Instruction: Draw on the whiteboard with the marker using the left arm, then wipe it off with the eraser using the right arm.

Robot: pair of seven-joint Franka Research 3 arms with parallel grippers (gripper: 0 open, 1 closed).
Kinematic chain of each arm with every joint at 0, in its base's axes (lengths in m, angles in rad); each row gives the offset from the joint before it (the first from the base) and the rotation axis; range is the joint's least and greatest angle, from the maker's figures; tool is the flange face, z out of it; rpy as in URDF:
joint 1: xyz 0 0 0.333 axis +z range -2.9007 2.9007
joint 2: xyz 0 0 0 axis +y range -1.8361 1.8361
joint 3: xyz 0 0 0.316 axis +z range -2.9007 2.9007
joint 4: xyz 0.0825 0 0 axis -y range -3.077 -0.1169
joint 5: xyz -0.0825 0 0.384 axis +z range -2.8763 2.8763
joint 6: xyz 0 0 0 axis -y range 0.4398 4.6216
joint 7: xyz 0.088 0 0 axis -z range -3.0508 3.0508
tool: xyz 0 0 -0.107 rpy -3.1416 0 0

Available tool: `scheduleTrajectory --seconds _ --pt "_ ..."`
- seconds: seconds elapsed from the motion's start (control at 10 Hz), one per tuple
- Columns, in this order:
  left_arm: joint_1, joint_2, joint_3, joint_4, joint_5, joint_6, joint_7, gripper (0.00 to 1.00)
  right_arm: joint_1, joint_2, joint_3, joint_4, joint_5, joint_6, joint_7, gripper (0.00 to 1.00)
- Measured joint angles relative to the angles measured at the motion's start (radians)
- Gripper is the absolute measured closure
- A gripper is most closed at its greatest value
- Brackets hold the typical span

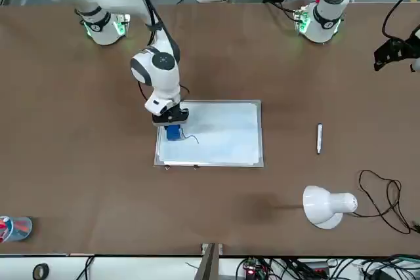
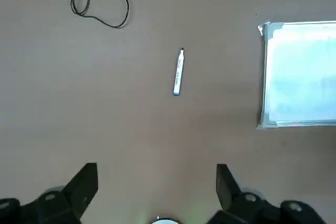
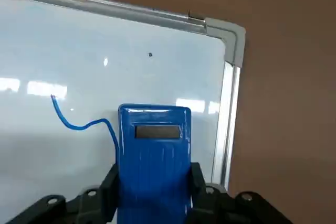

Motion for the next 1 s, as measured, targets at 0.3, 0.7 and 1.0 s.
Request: scheduleTrajectory --seconds 0.3,0.7,1.0 --pt "0.000 0.002 0.000 0.000 0.000 0.000 0.000 0.00 0.008 0.003 0.001 0.019 -0.002 -0.013 0.014 0.44" --pt "0.000 0.005 0.000 -0.001 0.000 0.000 0.000 0.00 0.025 0.041 0.001 0.021 -0.002 -0.014 0.029 0.44" --pt "0.000 0.009 0.000 -0.001 0.000 0.000 0.000 0.00 0.026 0.058 0.001 0.042 -0.003 -0.019 0.047 0.44"
